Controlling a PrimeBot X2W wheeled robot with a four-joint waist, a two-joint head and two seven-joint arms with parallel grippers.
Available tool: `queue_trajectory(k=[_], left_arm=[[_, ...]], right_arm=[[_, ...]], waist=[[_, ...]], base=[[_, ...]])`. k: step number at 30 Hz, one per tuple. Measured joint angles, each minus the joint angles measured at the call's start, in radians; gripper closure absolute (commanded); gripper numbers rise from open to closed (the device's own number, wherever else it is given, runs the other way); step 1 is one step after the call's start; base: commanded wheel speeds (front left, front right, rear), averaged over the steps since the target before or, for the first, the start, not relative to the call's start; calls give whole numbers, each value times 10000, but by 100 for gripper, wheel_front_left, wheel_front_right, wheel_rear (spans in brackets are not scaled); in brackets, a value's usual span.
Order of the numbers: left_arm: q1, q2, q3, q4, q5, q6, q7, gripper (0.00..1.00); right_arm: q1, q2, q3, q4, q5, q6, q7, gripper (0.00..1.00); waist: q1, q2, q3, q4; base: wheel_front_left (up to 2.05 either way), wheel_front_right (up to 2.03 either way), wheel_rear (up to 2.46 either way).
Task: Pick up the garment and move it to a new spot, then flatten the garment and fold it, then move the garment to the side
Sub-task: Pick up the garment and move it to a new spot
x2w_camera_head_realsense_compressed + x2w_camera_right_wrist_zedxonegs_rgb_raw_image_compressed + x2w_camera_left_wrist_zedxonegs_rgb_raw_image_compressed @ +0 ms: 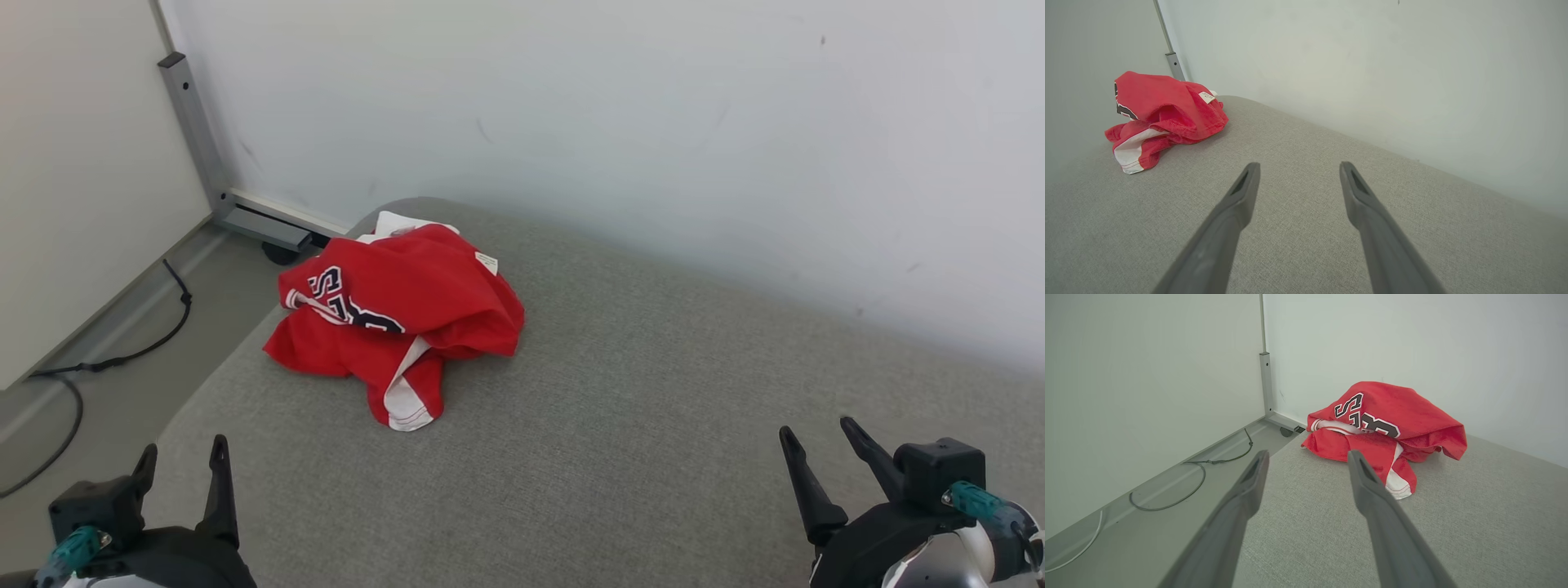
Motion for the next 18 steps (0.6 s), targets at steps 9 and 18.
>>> queue_trajectory(k=[9, 18], left_arm=[[19, 44, 113, -48, -13, 184, -234, 0], [83, 13, 286, -111, 169, 587, -798, 0]], right_arm=[[-25, 2, 117, 61, 4, 0, -2, 0], [-98, 0, 178, 100, 4, 0, 12, 0]], waist=[[0, 0, 53, 240], [0, 0, 71, 235]], base=[[0, 0, 0], [0, 0, 0]])
